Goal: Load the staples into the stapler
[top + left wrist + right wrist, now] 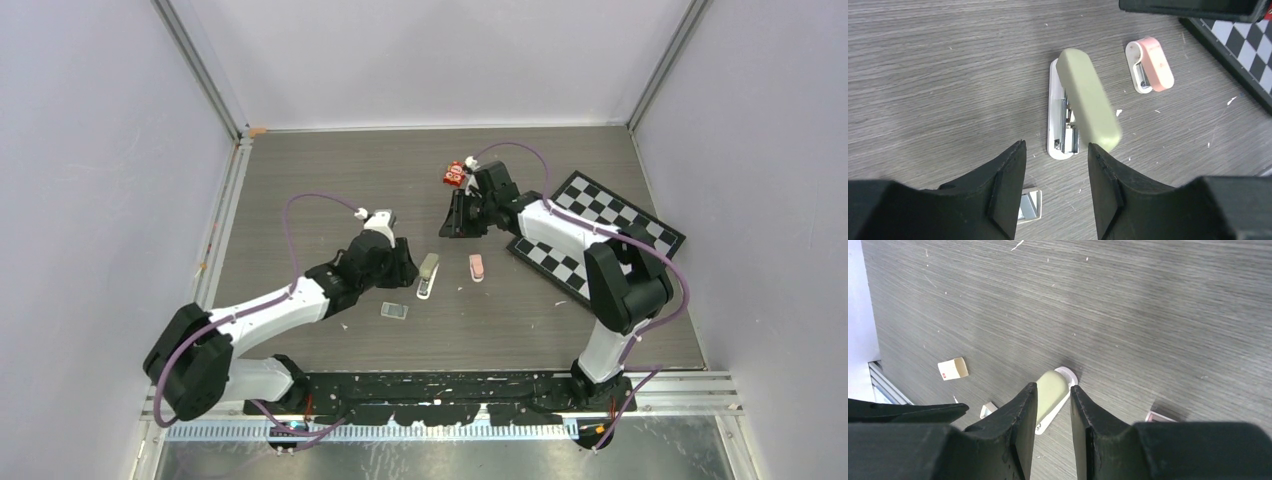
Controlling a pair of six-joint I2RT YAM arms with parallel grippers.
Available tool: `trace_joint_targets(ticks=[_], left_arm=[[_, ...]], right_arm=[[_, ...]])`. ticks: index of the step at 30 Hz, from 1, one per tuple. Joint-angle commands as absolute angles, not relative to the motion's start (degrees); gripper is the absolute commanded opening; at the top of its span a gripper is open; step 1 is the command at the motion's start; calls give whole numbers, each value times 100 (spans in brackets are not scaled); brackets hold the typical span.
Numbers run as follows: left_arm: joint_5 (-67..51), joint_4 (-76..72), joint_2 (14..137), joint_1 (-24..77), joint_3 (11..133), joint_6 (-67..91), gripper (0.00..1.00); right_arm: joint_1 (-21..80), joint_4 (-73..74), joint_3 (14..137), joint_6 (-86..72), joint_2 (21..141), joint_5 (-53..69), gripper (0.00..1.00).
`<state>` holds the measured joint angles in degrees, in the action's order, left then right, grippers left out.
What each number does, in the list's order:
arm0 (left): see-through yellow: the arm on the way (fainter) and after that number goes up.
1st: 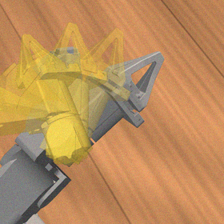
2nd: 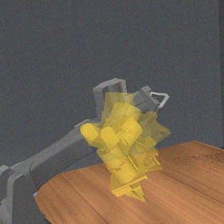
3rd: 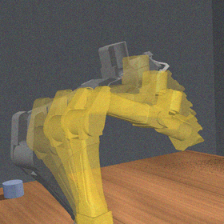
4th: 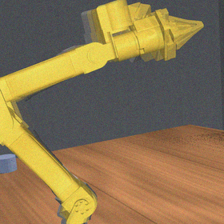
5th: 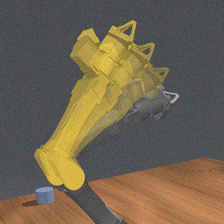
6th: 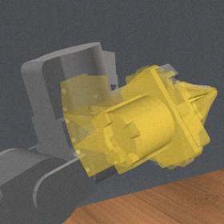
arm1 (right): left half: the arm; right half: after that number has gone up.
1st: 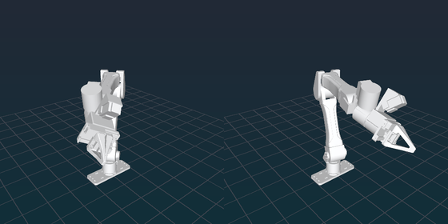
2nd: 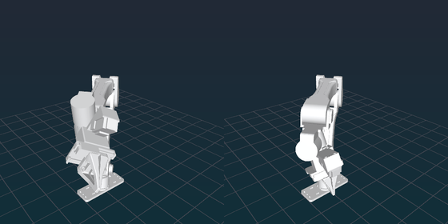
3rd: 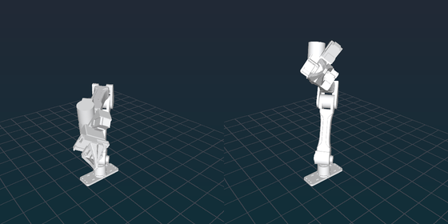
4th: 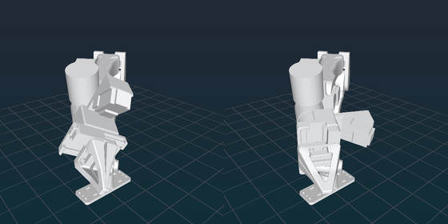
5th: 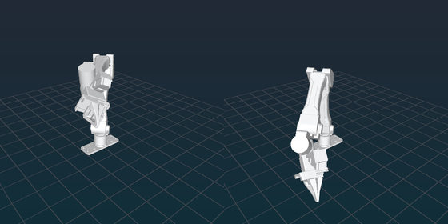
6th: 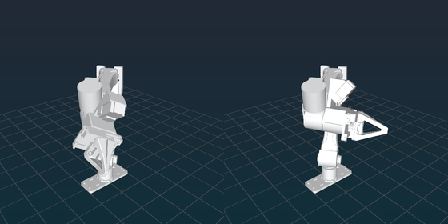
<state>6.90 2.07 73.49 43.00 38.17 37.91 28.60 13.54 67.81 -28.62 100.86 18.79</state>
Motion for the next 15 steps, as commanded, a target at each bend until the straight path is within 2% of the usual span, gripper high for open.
trace_joint_targets(ticks=[1,15], left_arm=[[942,387,6847,4248,3747,3971,51],[51,134,7384,4061,3936,3996,50]], right_arm=[[3049,1487,6753,-3044,9748,1681,36],[3997,2024,6759,-3460,9942,880,36]])
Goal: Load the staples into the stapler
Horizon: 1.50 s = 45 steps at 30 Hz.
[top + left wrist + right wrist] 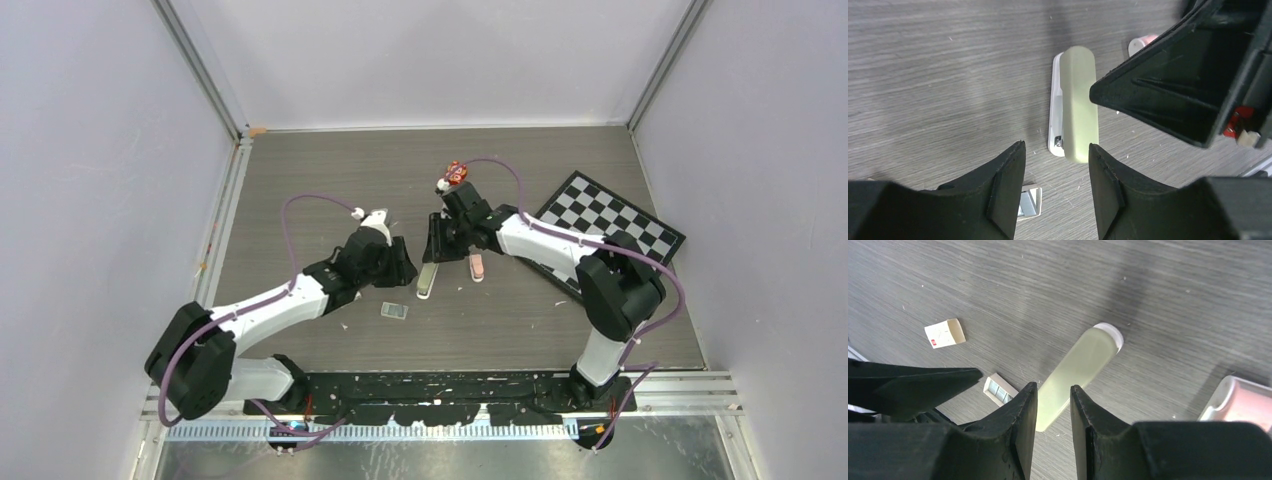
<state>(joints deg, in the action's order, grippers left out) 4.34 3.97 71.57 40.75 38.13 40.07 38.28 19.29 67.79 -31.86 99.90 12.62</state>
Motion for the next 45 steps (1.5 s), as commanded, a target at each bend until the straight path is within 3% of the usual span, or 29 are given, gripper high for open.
trace_joint_targets(ticks=[1,6,16,21,25,31,34,35,36,39,41,45], left_arm=[[-50,46,7426,4061,3880,3999,50],[-256,-343,7707,4061,3676,4028,49],[-306,-826,8348,4070,3193,4350,31],[-176,-885,8124,4071,3192,4467,32],[-43,-249,7715,4069,3585,4287,39],[412,1212,6771,4060,4450,3806,49],[506,1934,6208,4061,4972,3535,53],[538,2150,6019,4061,5133,3442,55],[598,2417,5847,4065,5314,3360,56],[611,2941,5372,4061,5751,3120,63],[577,3209,5117,4063,5962,2980,96],[532,3647,4621,4062,6151,2809,100]], right_arm=[[4051,2076,6760,-3508,9968,804,36],[4231,2103,6601,-3743,10073,638,36],[4374,2002,6077,-3972,10285,391,33],[4368,2175,6252,-3750,10128,298,33],[4321,2673,6724,-3562,9705,31,40],[4285,3378,7106,-3362,8670,-612,61],[4285,3741,7121,-3317,8013,-965,79],[4286,3854,7108,-3320,7771,-1101,93],[4287,3957,7084,-3341,7539,-1218,99],[4285,4142,6888,-3400,6803,-1501,100],[4286,4216,6748,-3396,6339,-1604,100],[4286,4270,6431,-3425,5423,-1774,100]])
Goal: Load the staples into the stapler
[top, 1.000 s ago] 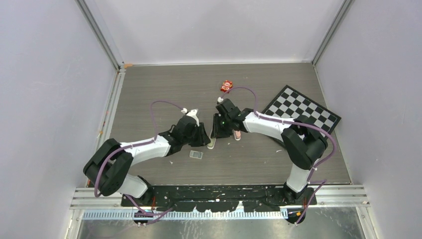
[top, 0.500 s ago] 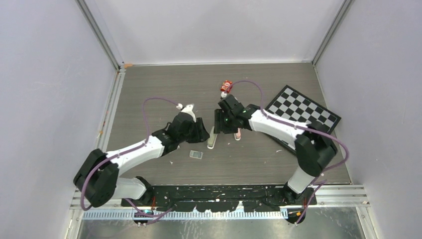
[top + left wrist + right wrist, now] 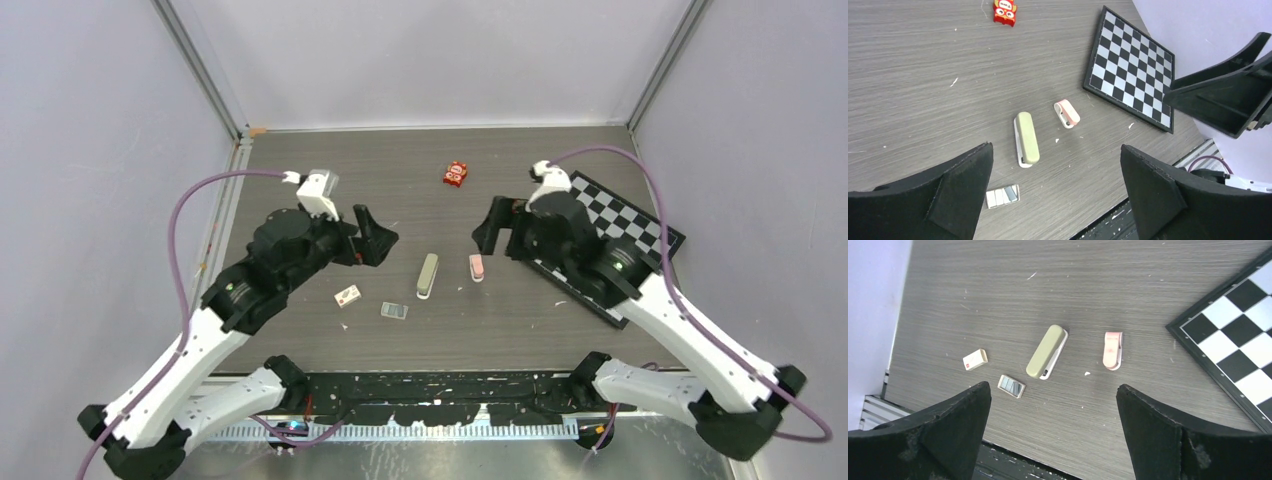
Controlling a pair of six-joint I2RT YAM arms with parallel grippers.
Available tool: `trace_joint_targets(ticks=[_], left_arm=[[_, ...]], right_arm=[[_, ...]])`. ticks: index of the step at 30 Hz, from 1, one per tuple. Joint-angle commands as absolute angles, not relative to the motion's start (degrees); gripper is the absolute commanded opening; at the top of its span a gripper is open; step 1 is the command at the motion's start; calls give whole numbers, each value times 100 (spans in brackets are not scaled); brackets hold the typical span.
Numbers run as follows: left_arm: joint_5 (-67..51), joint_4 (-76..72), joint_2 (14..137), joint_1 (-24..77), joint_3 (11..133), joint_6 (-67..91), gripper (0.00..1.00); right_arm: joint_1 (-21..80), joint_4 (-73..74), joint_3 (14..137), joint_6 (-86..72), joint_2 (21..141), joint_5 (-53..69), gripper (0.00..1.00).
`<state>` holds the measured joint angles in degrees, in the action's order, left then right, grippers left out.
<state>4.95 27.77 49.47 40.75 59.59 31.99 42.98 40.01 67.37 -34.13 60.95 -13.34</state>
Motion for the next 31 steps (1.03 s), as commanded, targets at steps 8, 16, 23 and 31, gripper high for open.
trace_joint_targets(ticks=[8,16,23,31], left_arm=[[523,3512,3309,4062,5448,2962,100],[944,3706,2732,4063,5124,3022,100],[835,3615,2804,4061,5112,3030,100],[813,3543,2845,4061,5094,3053,100]], right_arm=[[4283,4234,5645,-3923,4401,-1523,100],[4289,4190,5651,-4037,4118,-1601,100],[4283,4252,5771,-3976,4080,-1680,100],[4280,4153,5720,-3970,3990,-1646,100]])
